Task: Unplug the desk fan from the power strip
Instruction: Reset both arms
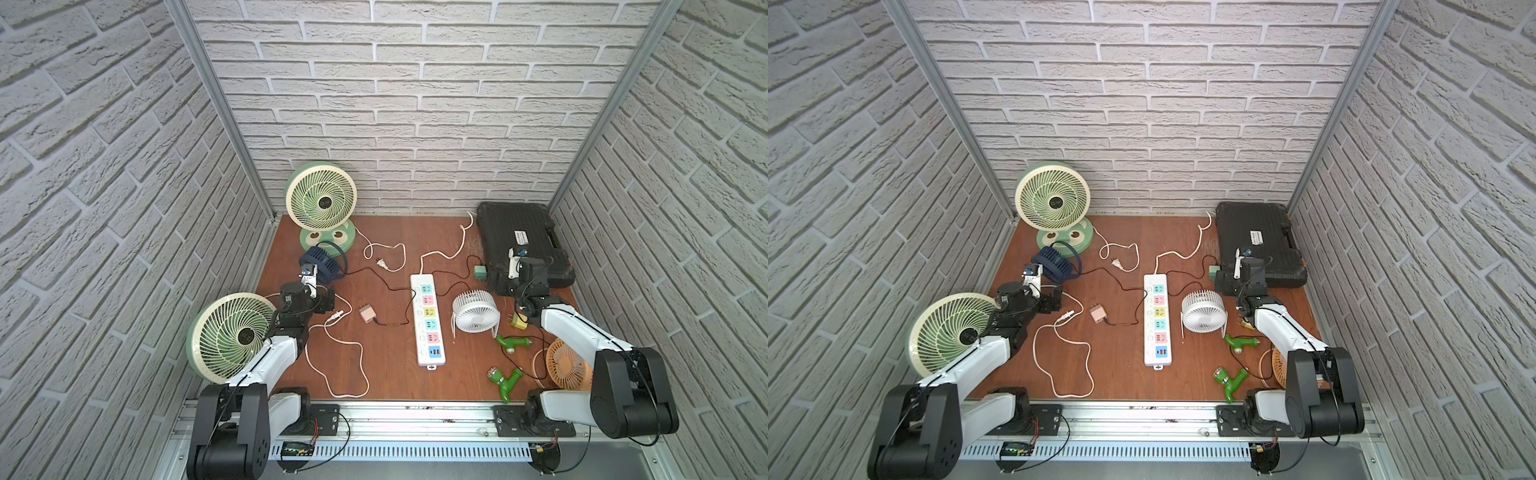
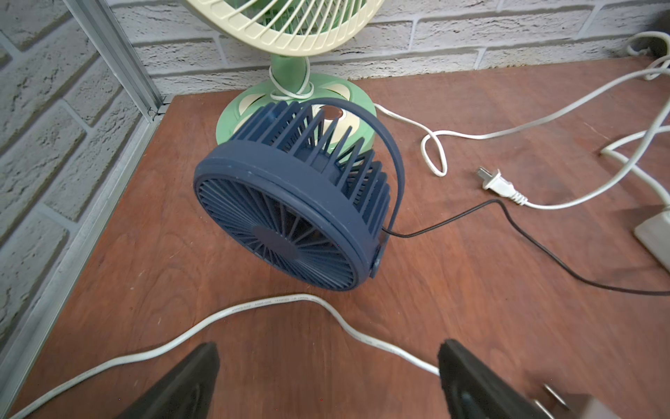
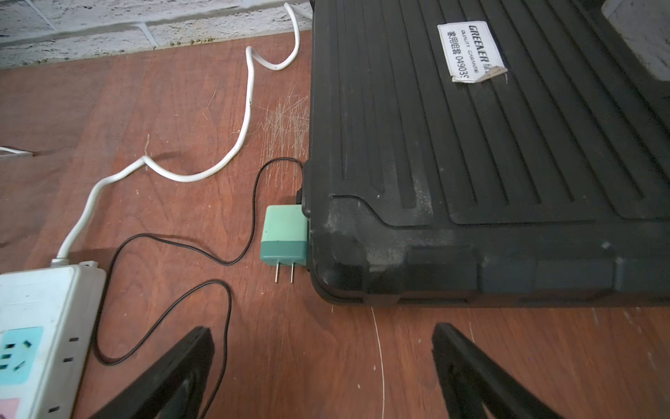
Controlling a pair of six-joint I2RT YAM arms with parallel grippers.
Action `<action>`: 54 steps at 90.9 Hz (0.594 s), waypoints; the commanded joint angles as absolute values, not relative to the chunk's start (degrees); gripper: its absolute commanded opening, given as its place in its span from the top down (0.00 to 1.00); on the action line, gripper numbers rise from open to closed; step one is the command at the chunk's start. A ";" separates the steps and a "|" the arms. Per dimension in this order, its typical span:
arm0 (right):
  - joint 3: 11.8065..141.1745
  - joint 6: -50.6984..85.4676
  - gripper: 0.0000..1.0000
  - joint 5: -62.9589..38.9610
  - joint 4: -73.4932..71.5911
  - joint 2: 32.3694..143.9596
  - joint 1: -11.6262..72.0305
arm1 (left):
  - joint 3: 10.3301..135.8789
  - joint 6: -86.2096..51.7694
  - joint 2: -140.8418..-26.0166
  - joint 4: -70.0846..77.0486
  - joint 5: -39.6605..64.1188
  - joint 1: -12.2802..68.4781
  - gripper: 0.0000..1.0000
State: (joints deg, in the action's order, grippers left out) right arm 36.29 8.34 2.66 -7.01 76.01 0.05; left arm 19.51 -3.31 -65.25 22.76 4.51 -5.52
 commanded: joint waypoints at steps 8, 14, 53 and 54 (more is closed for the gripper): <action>32.91 2.51 0.00 4.57 -25.00 77.75 -0.05 | 16.45 0.10 -69.23 38.86 5.08 -6.06 0.02; 32.52 1.67 0.00 5.31 -26.13 77.96 -0.04 | 15.31 0.78 -70.78 42.76 5.69 -5.99 0.02; 22.99 -1.83 0.00 -0.37 -49.47 87.67 0.08 | 13.38 3.07 -88.65 65.96 10.98 -5.30 0.02; 22.92 -1.88 0.00 -0.58 -49.96 88.00 0.08 | 13.46 3.07 -89.01 66.34 10.81 -5.29 0.02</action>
State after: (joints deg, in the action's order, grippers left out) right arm 25.23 0.16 2.59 -37.80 85.23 0.05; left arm 14.17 1.91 -85.67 56.03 9.58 -5.50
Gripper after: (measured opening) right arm 0.999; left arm 0.982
